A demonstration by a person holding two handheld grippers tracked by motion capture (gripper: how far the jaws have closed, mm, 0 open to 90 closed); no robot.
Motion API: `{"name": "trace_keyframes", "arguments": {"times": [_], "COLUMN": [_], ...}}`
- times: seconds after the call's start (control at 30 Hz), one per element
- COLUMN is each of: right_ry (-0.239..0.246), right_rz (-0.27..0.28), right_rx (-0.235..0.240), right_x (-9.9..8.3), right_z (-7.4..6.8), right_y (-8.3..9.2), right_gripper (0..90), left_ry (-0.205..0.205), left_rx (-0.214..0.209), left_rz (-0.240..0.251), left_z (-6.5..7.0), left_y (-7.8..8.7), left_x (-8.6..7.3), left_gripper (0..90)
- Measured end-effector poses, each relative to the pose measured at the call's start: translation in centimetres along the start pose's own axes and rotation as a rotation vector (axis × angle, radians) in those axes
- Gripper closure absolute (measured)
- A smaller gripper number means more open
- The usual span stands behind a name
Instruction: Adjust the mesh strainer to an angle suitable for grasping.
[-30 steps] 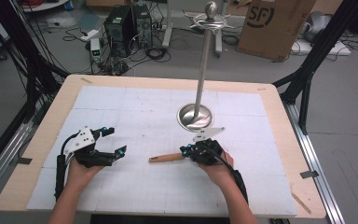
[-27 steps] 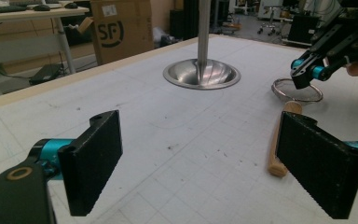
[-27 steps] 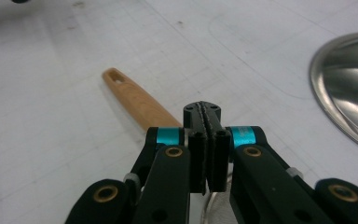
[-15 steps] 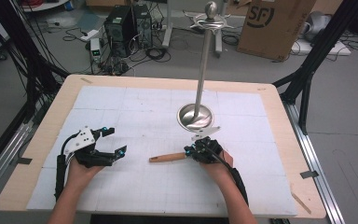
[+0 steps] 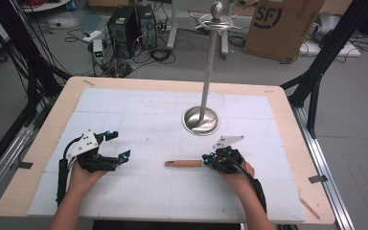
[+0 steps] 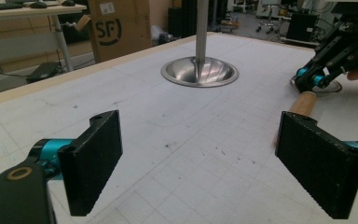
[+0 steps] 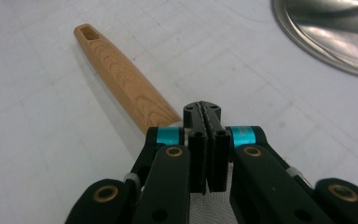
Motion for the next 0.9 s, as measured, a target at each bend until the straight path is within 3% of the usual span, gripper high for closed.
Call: {"name": "trace_keyframes", "arguments": {"times": [0.3,0.6,0.77,0.9], "right_ry": [-0.011,-0.008,0.026,0.069], "right_rz": [0.0,0.022,0.052,0.055], "right_rx": [-0.021,-0.02,0.015,0.066], "right_x": [-1.6,-1.4,0.0,1.4], "right_z": [0.3,0.1,-1.2,-3.1], "right_y": [2.2,2.5,2.3,1.1], "right_gripper": [89.3,89.2,89.2,88.9], "left_ry": [0.0,-0.002,-0.001,-0.002], "left_rx": [-0.004,-0.004,-0.004,-0.003], "left_rz": [-0.003,-0.007,-0.005,0.001], "left_z": [0.1,0.1,0.1,0.1], "left_y": [-0.1,-0.1,-0.1,-0.1], "left_x": [0.0,-0.1,-0.1,0.0], "left_gripper": [15.3,15.3,15.3,15.3]}}
Point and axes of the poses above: each handheld gripper's, and its own axes: y roughly backward along the jaws, x roughly out of its top, z roughly to its right, the point moved 4 cm from there along -y, roughly forward along the jaws
